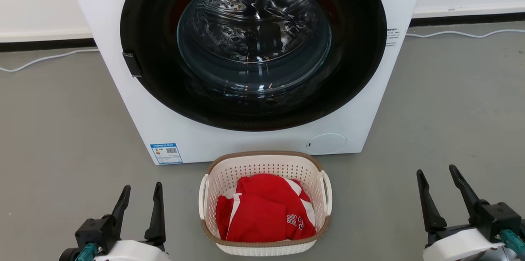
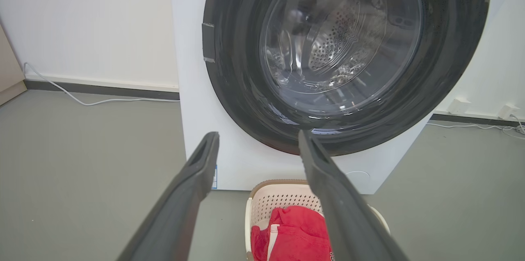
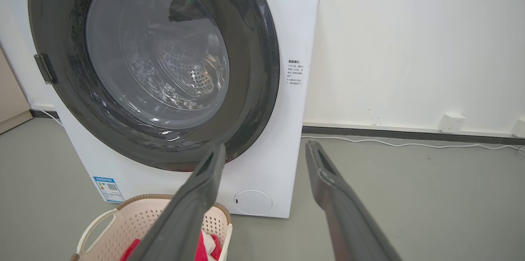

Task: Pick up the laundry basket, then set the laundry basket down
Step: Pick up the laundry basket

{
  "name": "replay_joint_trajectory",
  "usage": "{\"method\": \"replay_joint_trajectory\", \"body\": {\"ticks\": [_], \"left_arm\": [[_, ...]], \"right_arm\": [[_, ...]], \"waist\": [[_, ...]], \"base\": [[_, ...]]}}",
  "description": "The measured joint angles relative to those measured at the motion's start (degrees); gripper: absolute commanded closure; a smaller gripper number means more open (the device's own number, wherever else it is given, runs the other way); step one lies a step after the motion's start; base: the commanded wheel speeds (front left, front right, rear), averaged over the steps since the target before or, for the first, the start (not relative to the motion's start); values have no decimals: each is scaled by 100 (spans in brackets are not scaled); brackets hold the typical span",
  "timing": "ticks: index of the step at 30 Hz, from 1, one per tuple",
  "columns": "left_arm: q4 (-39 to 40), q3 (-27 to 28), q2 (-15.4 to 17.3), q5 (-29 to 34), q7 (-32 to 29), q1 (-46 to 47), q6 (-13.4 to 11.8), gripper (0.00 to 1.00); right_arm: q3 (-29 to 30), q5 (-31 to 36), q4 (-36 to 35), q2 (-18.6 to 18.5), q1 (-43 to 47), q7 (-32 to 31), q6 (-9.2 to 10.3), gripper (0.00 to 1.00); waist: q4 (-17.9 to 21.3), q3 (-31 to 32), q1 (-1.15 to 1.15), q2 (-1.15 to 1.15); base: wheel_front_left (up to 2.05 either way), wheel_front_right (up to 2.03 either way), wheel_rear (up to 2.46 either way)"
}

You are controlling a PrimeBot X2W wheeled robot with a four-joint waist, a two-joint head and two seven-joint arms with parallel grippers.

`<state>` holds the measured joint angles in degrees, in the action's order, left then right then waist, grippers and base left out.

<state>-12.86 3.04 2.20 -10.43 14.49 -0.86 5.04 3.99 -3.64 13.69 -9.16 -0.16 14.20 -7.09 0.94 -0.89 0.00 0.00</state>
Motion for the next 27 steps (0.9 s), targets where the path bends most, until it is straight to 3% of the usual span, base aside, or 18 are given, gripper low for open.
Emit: {"method": "replay_joint_trajectory", "body": {"ticks": [17,27], "left_arm": [[-288,-125,-1,53,15,563,-49,0],[-1412,-399,-18,118,15,1834,-53,0]], "right_arm": [[4,-193,130,75,-605,0,-3,0],[74,-160,703,203,-1464,1,-4,0]], "waist": [[-35,-689,0,0],[-52,-1544,0,0]], "base": [[0,0,0],[0,0,0]]}}
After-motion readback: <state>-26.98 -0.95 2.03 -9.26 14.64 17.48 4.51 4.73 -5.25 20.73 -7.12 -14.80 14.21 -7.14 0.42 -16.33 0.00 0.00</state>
